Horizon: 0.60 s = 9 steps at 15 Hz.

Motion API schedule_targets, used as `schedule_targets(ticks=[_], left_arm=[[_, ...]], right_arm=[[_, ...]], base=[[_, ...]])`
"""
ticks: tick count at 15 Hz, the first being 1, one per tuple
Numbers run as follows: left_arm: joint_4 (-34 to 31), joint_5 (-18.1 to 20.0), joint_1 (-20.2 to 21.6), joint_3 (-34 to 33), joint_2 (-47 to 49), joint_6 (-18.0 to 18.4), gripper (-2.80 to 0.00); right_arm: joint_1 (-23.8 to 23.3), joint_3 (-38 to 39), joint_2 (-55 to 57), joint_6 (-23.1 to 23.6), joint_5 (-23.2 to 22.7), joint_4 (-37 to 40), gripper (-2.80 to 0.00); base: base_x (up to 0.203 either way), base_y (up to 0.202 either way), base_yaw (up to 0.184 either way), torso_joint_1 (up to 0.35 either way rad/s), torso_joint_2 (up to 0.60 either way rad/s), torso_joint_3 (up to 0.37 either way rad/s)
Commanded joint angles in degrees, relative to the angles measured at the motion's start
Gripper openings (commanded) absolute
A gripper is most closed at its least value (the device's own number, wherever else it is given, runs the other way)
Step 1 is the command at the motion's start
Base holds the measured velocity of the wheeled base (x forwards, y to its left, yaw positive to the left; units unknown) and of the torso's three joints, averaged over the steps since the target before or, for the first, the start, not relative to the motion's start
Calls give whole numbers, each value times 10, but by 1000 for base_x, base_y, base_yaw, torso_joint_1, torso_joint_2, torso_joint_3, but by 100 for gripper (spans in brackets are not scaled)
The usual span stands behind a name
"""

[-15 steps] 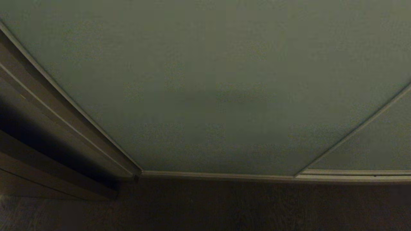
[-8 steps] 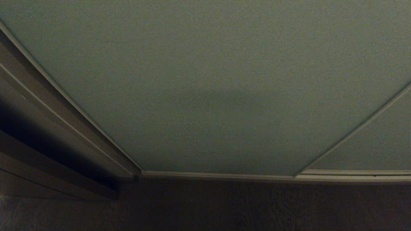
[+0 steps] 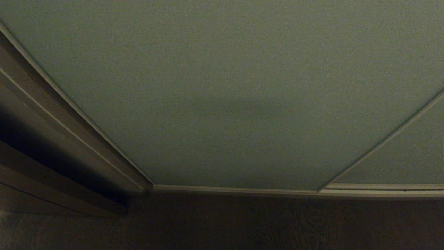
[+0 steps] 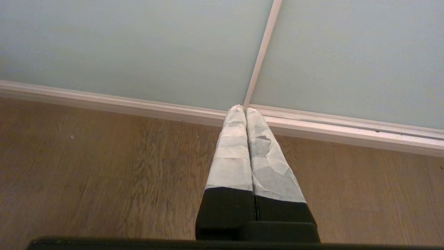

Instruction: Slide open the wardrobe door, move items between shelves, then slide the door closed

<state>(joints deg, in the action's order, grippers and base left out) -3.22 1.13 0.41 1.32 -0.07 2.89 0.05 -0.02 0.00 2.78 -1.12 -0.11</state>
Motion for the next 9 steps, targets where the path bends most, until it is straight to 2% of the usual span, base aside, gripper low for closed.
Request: schedule_targets(ticks=[1,5,9], left_arm=[[0,0,0,0,0,0,-280],[0,0,0,0,0,0,-280],[0,0,0,0,0,0,-280]], right_arm=[[0,0,-3,-1,1,3,-280],[0,0,-2,7,0,1,-280],[0,0,-3,-14,2,1,-280]], base=[[0,0,0,0,0,0],[0,0,0,0,0,0],[0,0,0,0,0,0]])
